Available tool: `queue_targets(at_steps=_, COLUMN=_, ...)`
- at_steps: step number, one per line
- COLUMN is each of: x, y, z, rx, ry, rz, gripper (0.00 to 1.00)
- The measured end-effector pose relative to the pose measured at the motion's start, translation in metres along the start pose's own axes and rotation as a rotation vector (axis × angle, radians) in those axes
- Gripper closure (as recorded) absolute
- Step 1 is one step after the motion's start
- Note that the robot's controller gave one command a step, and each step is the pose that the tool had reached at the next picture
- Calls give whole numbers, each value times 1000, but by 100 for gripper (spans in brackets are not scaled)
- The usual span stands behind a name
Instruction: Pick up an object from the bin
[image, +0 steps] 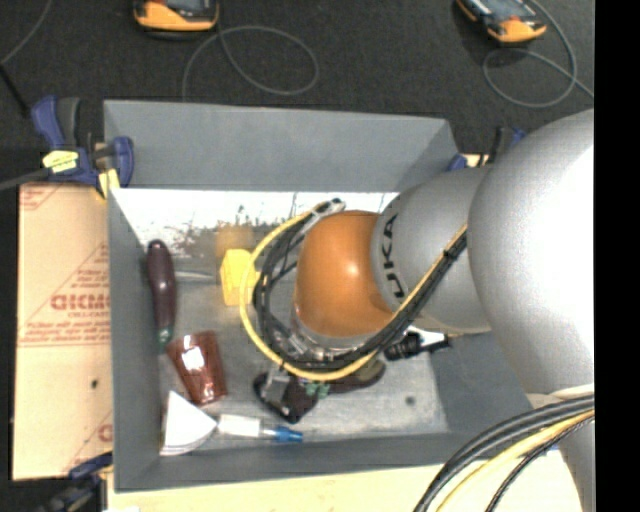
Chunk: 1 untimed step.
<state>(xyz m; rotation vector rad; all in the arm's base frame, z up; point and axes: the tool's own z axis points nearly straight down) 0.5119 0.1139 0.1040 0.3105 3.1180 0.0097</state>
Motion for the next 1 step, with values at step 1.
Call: queue_targets(at_steps=1, x=-22, y=16, z=33, rx=-5, ry=-13, rz=-198, gripper=100)
